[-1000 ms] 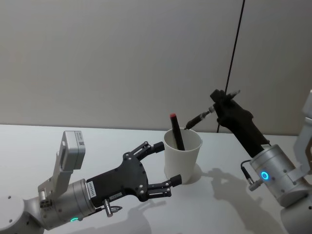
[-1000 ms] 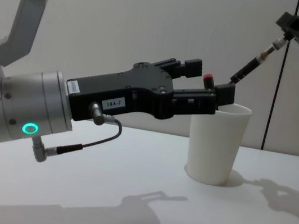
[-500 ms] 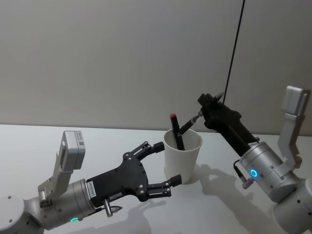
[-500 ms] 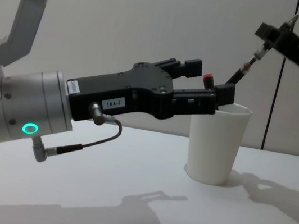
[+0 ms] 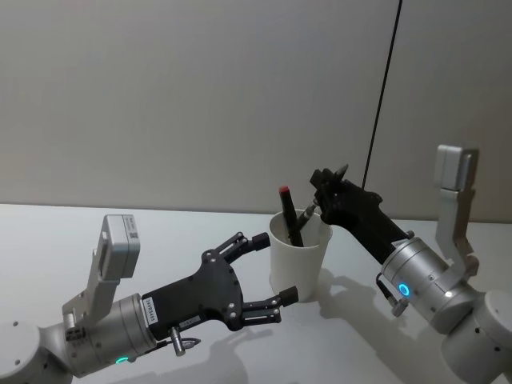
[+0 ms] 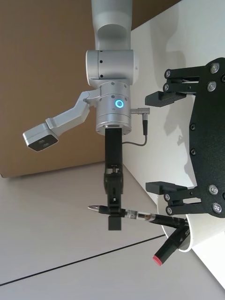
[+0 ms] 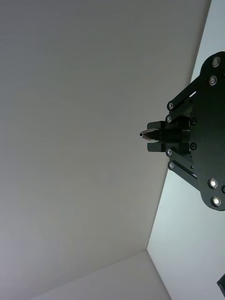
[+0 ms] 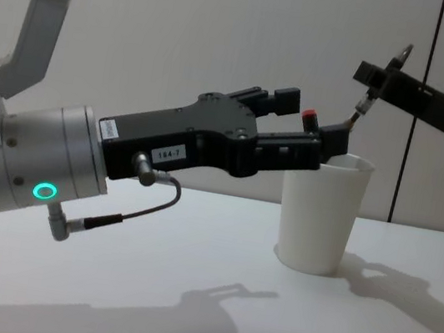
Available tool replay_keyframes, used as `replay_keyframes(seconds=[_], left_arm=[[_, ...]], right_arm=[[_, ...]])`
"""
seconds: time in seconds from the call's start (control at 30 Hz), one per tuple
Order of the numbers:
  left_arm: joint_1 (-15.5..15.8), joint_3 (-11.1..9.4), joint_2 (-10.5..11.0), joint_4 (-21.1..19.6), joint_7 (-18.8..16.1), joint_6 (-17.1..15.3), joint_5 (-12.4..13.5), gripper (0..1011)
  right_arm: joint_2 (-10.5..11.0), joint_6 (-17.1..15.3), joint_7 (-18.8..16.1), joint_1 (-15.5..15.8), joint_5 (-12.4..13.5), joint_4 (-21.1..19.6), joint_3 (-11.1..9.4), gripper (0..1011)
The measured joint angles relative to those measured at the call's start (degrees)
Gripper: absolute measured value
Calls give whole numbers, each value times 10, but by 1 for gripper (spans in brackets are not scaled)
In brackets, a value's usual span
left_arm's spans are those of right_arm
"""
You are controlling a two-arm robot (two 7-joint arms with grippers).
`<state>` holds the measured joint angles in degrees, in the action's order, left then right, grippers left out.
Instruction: Place the pen into the pen holder.
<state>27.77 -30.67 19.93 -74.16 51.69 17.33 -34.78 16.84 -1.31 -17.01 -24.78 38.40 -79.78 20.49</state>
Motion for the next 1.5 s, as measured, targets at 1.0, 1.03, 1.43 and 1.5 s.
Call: replay_keyframes(seconds=[1.0, 1.03, 1.43, 1.5], left_arm=[[0, 0, 0, 0, 0, 0, 0, 1003], [0, 0, 0, 0, 0, 0, 0, 1004], [0, 0, 0, 0, 0, 0, 0, 1003], [0, 0, 0, 0, 0, 0, 0, 1003]], right_arm=[[0, -12, 11, -2, -23, 2, 7, 898], [0, -11, 11, 1, -22, -1, 5, 947], [4, -4, 11, 27, -9, -34, -20, 1001], [6, -4, 13, 33, -7, -43, -25, 1001]])
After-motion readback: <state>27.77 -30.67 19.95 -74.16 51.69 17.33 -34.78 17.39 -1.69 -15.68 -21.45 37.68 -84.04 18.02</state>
